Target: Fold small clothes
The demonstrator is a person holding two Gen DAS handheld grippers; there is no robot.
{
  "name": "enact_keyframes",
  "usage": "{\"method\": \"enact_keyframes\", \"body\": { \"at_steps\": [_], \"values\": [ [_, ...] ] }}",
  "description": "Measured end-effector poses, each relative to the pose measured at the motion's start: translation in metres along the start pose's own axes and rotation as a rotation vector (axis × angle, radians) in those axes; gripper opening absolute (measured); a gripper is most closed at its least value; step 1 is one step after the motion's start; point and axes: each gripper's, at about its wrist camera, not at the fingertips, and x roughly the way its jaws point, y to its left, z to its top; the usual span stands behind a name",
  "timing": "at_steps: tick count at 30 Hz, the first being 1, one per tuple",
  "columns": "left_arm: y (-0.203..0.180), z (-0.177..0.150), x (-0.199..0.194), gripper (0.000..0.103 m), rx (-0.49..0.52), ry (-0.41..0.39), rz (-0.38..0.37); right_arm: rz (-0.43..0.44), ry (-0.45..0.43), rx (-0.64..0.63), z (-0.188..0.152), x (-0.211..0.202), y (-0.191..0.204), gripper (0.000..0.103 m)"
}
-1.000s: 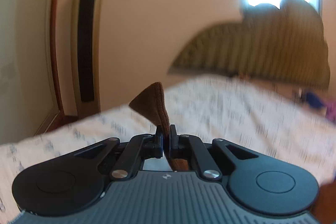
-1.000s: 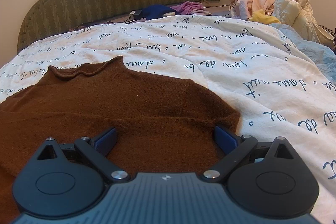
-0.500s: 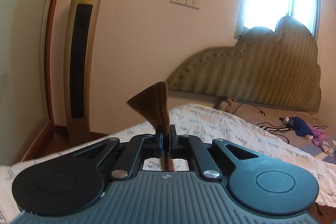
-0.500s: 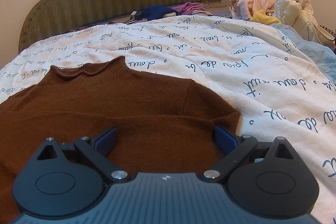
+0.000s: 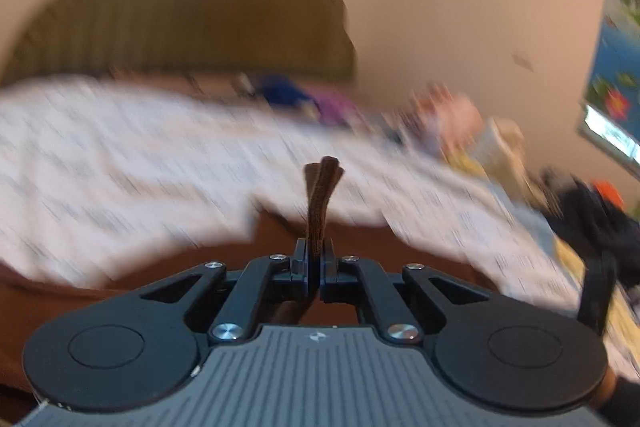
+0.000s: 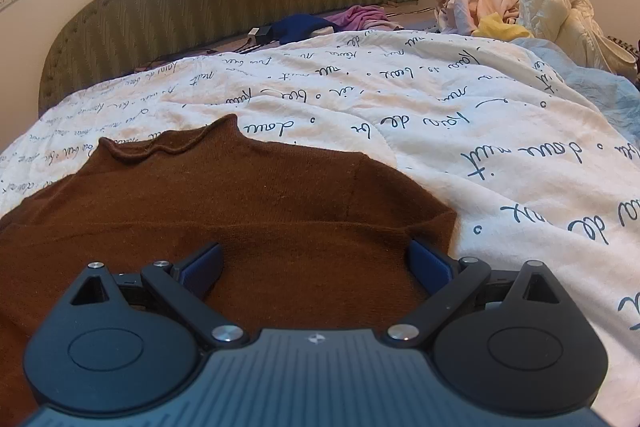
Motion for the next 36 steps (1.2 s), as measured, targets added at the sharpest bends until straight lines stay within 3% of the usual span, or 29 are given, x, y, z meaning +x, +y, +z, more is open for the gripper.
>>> {"method": "enact_keyframes", "body": {
  "at_steps": [2, 3, 5, 6, 7, 9, 14, 15, 17, 20, 22, 24, 26, 28, 33, 35, 36],
  "values": [
    [-0.006, -0.023, 0.031, 0.01, -0.037, 0.151, -0.052, 0.01, -0.003, 0.012, 0.0, -0.001, -0.002, 0.1],
    [-0.005, -0.03, 0.039, 0.026, -0.045, 0.213, -0.071, 0.014, -0.005, 0.017, 0.0, -0.001, -0.002, 0.1],
    [0.0, -0.032, 0.028, 0.049, -0.05, 0.178, -0.131, 0.019, -0.006, 0.022, 0.0, -0.001, -0.004, 0.1],
    [0.003, -0.029, 0.016, 0.078, -0.058, 0.153, -0.154, 0.022, -0.007, 0.024, 0.0, -0.002, -0.004, 0.1],
    [0.007, -0.025, 0.0, 0.1, -0.078, 0.103, -0.169, 0.024, -0.007, 0.026, 0.0, -0.002, -0.004, 0.1],
    [0.017, -0.024, -0.035, 0.102, -0.115, -0.025, -0.191, 0.031, -0.008, 0.033, 0.0, -0.002, -0.006, 0.1],
    [0.069, -0.049, -0.079, 0.101, -0.312, -0.111, -0.124, 0.021, 0.027, 0.028, 0.01, -0.011, 0.005, 0.1],
    [0.08, -0.055, -0.079, 0.101, -0.341, -0.099, -0.115, 0.071, 0.024, 0.062, 0.013, -0.019, 0.009, 0.1],
    [0.101, -0.075, -0.077, 0.101, -0.392, -0.068, -0.075, 0.263, 0.058, 0.142, 0.018, -0.029, 0.019, 0.1],
    [0.116, -0.086, -0.075, 0.097, -0.426, -0.092, -0.074, 0.444, 0.235, 0.221, 0.024, -0.018, 0.041, 0.1],
    [0.117, -0.086, -0.073, 0.1, -0.417, -0.114, -0.052, 0.49, 0.345, 0.268, 0.024, 0.0, 0.051, 0.1],
    [0.115, -0.086, -0.071, 0.101, -0.4, -0.1, -0.048, 0.485, 0.376, 0.291, 0.023, 0.01, 0.058, 0.1],
    [0.115, -0.087, -0.074, 0.101, -0.402, -0.103, -0.056, 0.507, 0.38, 0.316, 0.024, 0.011, 0.061, 0.087],
    [0.118, -0.089, -0.073, 0.102, -0.415, -0.104, -0.066, 0.543, 0.419, 0.333, 0.023, 0.014, 0.066, 0.037],
    [0.111, -0.084, -0.075, 0.102, -0.415, -0.106, -0.07, 0.538, 0.45, 0.326, 0.013, 0.021, 0.073, 0.033],
    [0.111, -0.083, -0.075, 0.102, -0.417, -0.107, -0.072, 0.535, 0.44, 0.328, 0.014, 0.022, 0.074, 0.008],
    [0.111, -0.083, -0.075, 0.102, -0.417, -0.108, -0.073, 0.526, 0.438, 0.322, 0.016, 0.022, 0.074, 0.005]
  ]
}}
